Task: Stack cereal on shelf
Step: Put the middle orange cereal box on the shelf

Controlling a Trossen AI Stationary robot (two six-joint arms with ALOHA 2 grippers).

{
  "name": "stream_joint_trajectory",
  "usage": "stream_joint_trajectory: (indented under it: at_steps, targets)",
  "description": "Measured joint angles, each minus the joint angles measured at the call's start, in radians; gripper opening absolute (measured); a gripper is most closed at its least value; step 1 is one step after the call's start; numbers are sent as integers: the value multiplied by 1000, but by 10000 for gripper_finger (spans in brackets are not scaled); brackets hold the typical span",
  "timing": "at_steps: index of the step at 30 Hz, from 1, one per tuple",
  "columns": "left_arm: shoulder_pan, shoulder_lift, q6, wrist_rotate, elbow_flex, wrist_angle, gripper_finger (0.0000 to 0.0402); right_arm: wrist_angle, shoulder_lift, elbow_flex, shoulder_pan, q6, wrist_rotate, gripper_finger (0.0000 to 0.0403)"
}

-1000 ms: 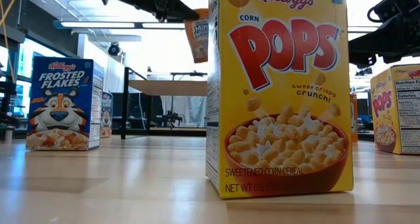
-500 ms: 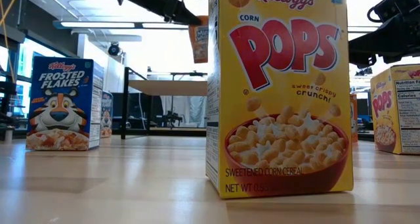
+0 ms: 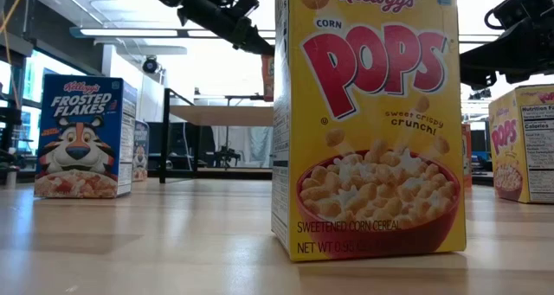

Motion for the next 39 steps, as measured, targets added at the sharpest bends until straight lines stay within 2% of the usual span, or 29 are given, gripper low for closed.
stream_joint_trajectory:
  at_steps: [10, 34, 39]
  targets:
    - [73, 33, 21, 148, 43, -57, 154, 0, 0, 0, 0, 0, 0, 252]
    - [83, 98, -29, 155, 43, -43, 155, 0, 0, 0, 0, 0, 0, 252]
    - [87, 98, -45, 152, 43, -44, 169, 0, 0, 0, 0, 0, 0, 252]
